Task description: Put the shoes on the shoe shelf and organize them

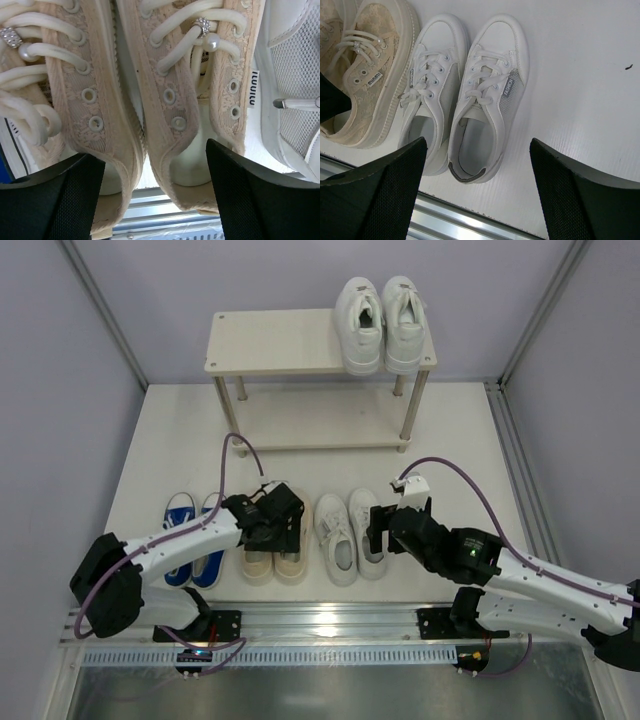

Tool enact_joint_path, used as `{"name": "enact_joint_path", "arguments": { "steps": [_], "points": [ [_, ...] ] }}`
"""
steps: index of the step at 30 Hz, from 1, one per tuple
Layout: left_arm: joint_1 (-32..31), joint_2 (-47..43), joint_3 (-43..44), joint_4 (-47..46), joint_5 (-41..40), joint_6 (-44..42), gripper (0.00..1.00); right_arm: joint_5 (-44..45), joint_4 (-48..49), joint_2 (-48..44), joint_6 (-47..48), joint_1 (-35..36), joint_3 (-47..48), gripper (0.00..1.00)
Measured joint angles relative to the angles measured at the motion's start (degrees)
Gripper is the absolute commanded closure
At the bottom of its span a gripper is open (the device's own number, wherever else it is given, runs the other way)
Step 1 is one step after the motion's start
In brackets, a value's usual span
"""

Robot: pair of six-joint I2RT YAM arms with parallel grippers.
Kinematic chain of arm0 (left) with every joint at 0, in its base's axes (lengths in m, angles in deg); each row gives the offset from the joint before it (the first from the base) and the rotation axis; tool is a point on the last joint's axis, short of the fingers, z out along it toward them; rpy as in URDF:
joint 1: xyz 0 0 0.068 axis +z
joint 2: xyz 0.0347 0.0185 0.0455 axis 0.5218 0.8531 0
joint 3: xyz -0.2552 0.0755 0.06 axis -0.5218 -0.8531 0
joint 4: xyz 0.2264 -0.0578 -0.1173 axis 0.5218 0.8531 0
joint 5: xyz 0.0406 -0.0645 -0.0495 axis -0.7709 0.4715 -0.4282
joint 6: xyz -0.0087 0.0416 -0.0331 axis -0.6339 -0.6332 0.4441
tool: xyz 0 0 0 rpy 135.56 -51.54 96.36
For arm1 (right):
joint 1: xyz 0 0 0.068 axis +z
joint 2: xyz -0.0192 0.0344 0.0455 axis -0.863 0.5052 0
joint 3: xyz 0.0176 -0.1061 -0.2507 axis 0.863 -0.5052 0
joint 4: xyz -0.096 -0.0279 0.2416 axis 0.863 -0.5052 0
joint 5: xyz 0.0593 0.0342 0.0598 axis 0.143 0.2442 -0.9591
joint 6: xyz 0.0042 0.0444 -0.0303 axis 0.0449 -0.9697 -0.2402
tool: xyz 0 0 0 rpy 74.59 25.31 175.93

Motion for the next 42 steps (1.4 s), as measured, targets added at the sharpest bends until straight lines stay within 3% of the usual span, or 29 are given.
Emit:
{"name": "enact_joint_path", "arguments": {
  "steps": [4,7,9,10,11,18,23,30,38,42],
  "points": [
    [-0.63,2.95,0.0,-1.49,-0.15,0.11,0.34,0.0,-0.07,0.24,-0.11,0.0,0.0,0.15],
    [-0.68,4.66,-0.35,-1.95,-1.05,0.28,0.54,0.02,-0.15,0.2,-0.15,0.0,0.0,0.15],
    [-0.68,4.79,-0.72,-1.95,-2.1,0.31,0.73,0.02,-0.22,0.09,-0.17,0.0,0.0,0.15],
    [-0.68,4.79,-0.83,-1.88,-2.69,0.22,0.92,0.04,-0.22,0.0,-0.2,-0.02,0.0,0.15],
    [-0.68,4.79,-0.83,-1.97,-2.91,0.42,1.0,0.04,-0.24,-0.02,-0.2,0.0,0.0,0.15],
    [-1.05,4.0,-0.39,-1.05,-4.37,1.2,1.0,0.44,-0.48,-0.59,-0.26,0.0,0.0,0.15],
    [-0.98,0.87,4.0,5.84,-6.84,0.04,1.0,0.9,-0.83,-2.32,-0.35,0.0,0.0,0.15],
    [-1.07,-5.33,18.86,16.79,-10.73,-2.71,1.0,1.53,-1.4,-4.02,-0.35,-0.02,0.0,0.15],
    [-1.09,-5.01,33.27,26.43,-16.02,-5.64,1.0,2.62,-3.63,-7.19,-0.35,-0.02,0.0,0.15],
    [-1.09,-1.51,48.63,32.79,-19.65,-9.46,1.0,3.32,-4.44,-8.83,-0.33,0.0,0.0,0.15]
  ]
}}
